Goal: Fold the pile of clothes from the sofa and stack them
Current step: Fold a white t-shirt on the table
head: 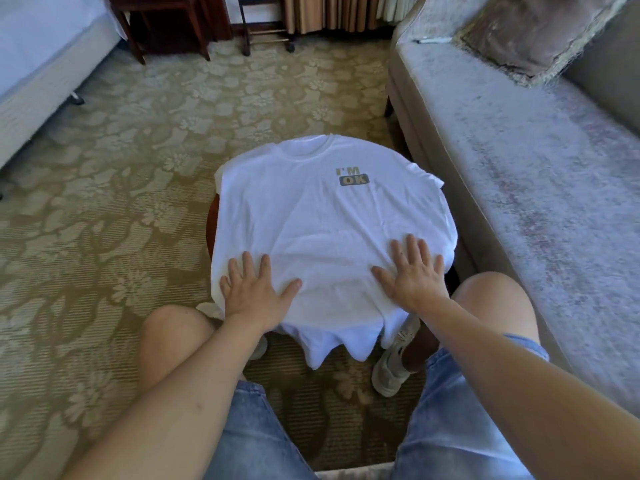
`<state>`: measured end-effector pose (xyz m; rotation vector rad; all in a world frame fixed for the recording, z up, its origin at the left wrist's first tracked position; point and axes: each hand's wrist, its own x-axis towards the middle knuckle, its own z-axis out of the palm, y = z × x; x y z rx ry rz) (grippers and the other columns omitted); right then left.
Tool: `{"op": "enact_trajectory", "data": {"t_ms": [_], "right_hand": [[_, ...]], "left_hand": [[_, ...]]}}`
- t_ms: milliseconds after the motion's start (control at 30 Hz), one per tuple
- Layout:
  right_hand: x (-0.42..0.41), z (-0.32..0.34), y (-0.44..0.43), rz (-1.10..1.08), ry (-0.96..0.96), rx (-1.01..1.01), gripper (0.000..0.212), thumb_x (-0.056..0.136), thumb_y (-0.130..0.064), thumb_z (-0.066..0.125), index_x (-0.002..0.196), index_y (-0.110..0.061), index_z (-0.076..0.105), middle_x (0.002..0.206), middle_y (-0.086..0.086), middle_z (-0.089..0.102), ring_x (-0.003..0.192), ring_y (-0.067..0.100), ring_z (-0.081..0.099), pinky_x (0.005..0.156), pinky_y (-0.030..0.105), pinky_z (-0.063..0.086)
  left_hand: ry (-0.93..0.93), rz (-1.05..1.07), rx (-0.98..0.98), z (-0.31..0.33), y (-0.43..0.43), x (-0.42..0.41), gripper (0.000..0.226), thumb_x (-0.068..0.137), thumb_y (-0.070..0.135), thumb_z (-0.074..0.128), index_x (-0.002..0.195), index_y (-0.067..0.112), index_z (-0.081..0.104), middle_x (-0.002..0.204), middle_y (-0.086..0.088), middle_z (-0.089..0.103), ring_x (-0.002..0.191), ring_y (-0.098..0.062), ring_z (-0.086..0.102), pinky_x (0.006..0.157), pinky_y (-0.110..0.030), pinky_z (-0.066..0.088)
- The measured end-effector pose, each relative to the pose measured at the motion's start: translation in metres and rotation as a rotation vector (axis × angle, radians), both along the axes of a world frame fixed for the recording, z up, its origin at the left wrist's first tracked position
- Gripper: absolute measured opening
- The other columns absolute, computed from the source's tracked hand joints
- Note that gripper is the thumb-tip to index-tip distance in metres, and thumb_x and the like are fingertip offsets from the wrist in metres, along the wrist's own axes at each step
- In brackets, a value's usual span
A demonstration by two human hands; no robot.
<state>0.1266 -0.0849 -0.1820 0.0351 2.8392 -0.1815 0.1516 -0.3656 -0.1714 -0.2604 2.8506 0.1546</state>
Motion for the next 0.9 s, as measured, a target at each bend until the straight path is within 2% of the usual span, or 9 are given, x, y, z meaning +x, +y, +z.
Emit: {"op": "enact_trajectory", "data": {"t_ms": [100,167,233,300,400,467,567,767,900], "right_hand": [[0.011,0.008,0.005,0.023,-0.010,0.029,0.084,0.089,-0.075,0.015,0.154,-0.024,0.002,0.162,0.006,-0.009,0.149,0.028,-0.007,0.118,0.055,0.002],[0.009,0.019,0.003,0.028,0.007,0.094,0.084,0.087,-0.076,0.021,0.150,-0.020,0.021,0.158,0.011,0.013,0.145,0.032,0.013,0.116,0.057,0.007],[0.002,0.033,-0.003,0.003,0.013,0.157,0.081,0.088,-0.076,0.023,0.140,-0.017,0.041,0.149,0.014,0.032,0.137,0.034,0.031,0.115,0.058,0.012],[-0.007,0.042,-0.011,-0.016,0.019,0.145,0.077,0.090,-0.073,0.024,0.137,-0.016,0.046,0.149,0.015,0.032,0.135,0.036,0.033,0.114,0.057,0.016],[-0.019,0.042,-0.026,0.013,0.042,0.029,0.074,0.093,-0.068,0.030,0.147,-0.019,0.030,0.158,0.013,0.016,0.143,0.036,0.020,0.115,0.058,0.016],[-0.029,0.038,-0.035,0.019,0.030,-0.037,0.076,0.093,-0.067,0.031,0.153,-0.022,0.016,0.161,0.011,0.004,0.147,0.035,0.008,0.116,0.057,0.013],[-0.051,0.033,-0.048,0.039,0.044,-0.068,0.078,0.094,-0.066,0.030,0.155,-0.023,0.007,0.162,0.009,-0.005,0.149,0.033,-0.002,0.118,0.056,0.008],[-0.089,0.007,-0.056,0.102,0.070,-0.057,0.074,0.094,-0.067,0.019,0.155,-0.027,0.004,0.163,0.004,-0.011,0.149,0.025,-0.012,0.119,0.053,-0.002],[-0.095,-0.013,-0.051,0.068,0.115,0.000,0.077,0.091,-0.071,0.011,0.155,-0.029,0.001,0.163,0.001,-0.011,0.149,0.022,-0.011,0.118,0.052,-0.002]], "left_hand": [[0.007,-0.028,-0.095,0.007,0.007,0.014,0.095,0.081,0.082,0.019,0.151,0.018,0.017,0.157,-0.015,0.013,0.140,-0.037,0.014,0.114,-0.050,0.016],[0.009,-0.059,-0.142,0.016,0.013,0.015,0.093,0.080,0.084,0.021,0.144,0.017,0.030,0.148,-0.015,0.028,0.132,-0.034,0.027,0.108,-0.047,0.022],[0.013,-0.038,-0.130,0.027,0.015,0.008,0.090,0.080,0.084,0.021,0.139,0.018,0.037,0.143,-0.013,0.034,0.129,-0.033,0.031,0.106,-0.046,0.024],[0.024,0.003,-0.089,0.034,0.015,-0.004,0.088,0.082,0.082,0.020,0.139,0.018,0.039,0.144,-0.012,0.033,0.132,-0.032,0.028,0.107,-0.046,0.024],[0.050,-0.009,-0.049,0.034,0.012,-0.024,0.080,0.087,0.076,0.024,0.143,0.020,0.033,0.152,-0.010,0.020,0.140,-0.031,0.015,0.112,-0.046,0.020],[0.035,-0.008,0.001,0.033,0.011,-0.038,0.079,0.089,0.073,0.027,0.150,0.023,0.021,0.159,-0.009,0.004,0.145,-0.031,0.003,0.116,-0.048,0.013],[0.004,0.003,0.045,0.029,0.010,-0.060,0.082,0.091,0.071,0.030,0.154,0.026,0.004,0.162,-0.006,-0.012,0.148,-0.030,-0.009,0.119,-0.049,0.005],[-0.019,0.000,0.063,0.003,0.003,-0.094,0.084,0.090,0.073,0.025,0.155,0.029,-0.005,0.160,-0.002,-0.021,0.147,-0.026,-0.020,0.119,-0.052,-0.007],[0.062,-0.027,0.044,-0.010,0.010,-0.102,0.084,0.088,0.075,0.018,0.155,0.029,-0.003,0.161,-0.003,-0.018,0.147,-0.025,-0.021,0.117,-0.052,-0.011]]}}
